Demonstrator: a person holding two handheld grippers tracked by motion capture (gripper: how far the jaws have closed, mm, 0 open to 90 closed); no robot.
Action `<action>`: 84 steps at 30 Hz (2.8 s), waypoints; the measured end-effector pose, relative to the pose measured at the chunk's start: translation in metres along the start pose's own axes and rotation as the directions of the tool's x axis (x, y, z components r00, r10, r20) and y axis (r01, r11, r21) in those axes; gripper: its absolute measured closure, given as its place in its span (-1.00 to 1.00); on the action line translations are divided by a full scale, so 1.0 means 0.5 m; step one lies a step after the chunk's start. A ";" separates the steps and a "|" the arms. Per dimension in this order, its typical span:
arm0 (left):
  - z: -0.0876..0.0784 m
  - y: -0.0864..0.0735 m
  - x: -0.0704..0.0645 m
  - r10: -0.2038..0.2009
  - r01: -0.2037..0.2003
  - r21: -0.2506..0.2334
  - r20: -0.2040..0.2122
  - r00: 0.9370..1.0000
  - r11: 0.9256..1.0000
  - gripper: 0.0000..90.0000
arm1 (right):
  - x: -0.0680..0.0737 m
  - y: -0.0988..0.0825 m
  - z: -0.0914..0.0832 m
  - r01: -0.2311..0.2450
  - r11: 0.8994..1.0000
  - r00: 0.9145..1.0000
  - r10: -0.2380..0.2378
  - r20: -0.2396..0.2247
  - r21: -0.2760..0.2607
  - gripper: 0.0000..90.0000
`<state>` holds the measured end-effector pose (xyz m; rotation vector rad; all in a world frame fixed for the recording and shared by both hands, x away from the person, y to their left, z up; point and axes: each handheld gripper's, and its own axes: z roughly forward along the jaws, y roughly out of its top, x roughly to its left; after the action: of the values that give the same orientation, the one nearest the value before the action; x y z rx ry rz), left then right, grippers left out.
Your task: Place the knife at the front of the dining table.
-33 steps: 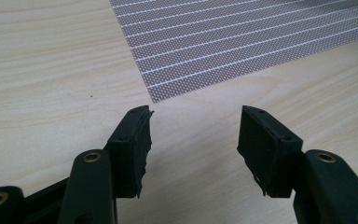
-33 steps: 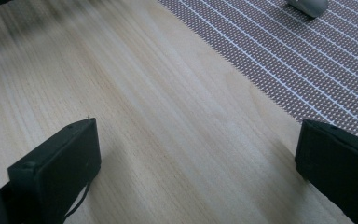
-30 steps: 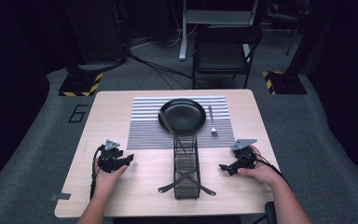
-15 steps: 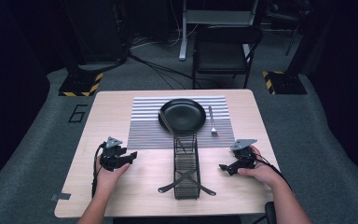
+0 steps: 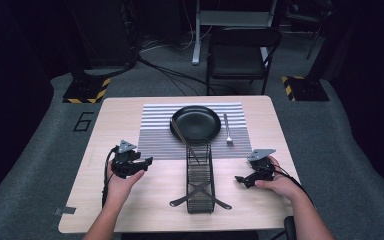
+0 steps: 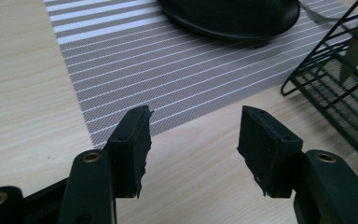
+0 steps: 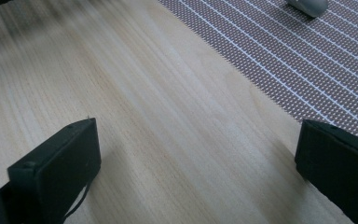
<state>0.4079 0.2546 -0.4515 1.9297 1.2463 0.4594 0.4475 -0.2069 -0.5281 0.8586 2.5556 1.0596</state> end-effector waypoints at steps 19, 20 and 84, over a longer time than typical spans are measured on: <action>0.003 0.062 -0.063 0.016 -0.014 -0.028 0.076 0.997 1.000 0.11 | 0.000 0.000 0.000 0.000 1.000 1.000 0.000 0.000 0.000 -1.00; 0.004 0.064 -0.064 0.018 -0.016 -0.029 0.077 0.997 0.999 0.12 | 0.000 0.000 0.000 0.000 1.000 1.000 0.000 0.000 0.000 -1.00; 0.069 0.152 -0.168 0.070 -0.047 -0.113 0.203 0.977 0.992 0.72 | 0.000 0.000 0.000 -0.001 1.000 1.000 0.001 0.000 0.000 -1.00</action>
<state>0.4385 0.1496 -0.4061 1.8740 1.0132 0.3387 0.4475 -0.2068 -0.5281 0.8603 2.5552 1.0602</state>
